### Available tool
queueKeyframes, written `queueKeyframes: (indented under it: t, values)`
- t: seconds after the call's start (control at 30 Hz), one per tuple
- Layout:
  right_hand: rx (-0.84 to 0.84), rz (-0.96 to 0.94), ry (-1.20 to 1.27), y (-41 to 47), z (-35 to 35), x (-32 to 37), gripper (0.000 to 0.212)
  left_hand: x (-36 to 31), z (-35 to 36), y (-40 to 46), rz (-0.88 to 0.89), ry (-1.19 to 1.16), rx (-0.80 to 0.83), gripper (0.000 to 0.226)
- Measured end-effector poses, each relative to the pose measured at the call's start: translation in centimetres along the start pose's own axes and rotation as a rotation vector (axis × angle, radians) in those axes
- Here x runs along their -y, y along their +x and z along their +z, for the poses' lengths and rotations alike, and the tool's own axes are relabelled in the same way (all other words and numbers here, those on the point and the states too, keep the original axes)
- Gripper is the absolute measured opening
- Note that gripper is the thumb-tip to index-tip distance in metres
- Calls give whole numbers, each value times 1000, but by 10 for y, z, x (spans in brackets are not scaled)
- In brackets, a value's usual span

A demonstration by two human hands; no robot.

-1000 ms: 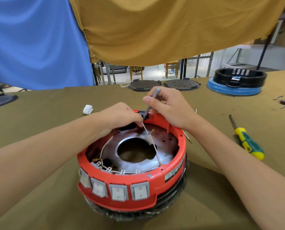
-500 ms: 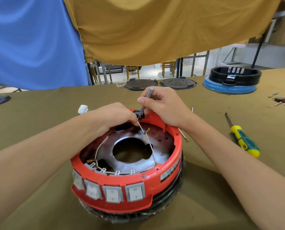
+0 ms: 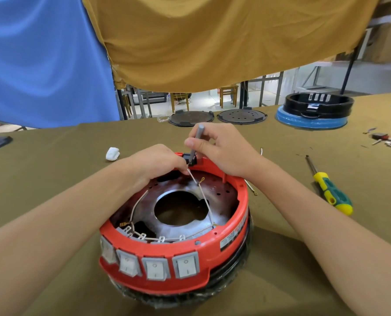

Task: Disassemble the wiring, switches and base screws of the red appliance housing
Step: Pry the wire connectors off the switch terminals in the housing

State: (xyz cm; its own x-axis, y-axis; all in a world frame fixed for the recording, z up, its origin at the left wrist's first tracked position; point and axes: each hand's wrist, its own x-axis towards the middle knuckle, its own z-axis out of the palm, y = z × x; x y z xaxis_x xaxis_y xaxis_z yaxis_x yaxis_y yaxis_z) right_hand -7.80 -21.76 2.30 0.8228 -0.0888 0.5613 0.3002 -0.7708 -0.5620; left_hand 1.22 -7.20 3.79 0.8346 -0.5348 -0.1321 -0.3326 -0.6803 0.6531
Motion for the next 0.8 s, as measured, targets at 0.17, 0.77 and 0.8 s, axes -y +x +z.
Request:
queueKeyframes:
  t: [0.17, 0.77, 0.8]
  values:
    - [96, -83, -222, 0, -2, 12, 19, -1, 1, 2, -6, 9, -9, 27]
    - [-1, 17, 64, 1, 3, 0, 17, 0, 1, 0, 6, 0, 1, 30]
    - [10, 1, 29, 1, 3, 1, 17, 0, 1, 0, 9, 2, 0, 30]
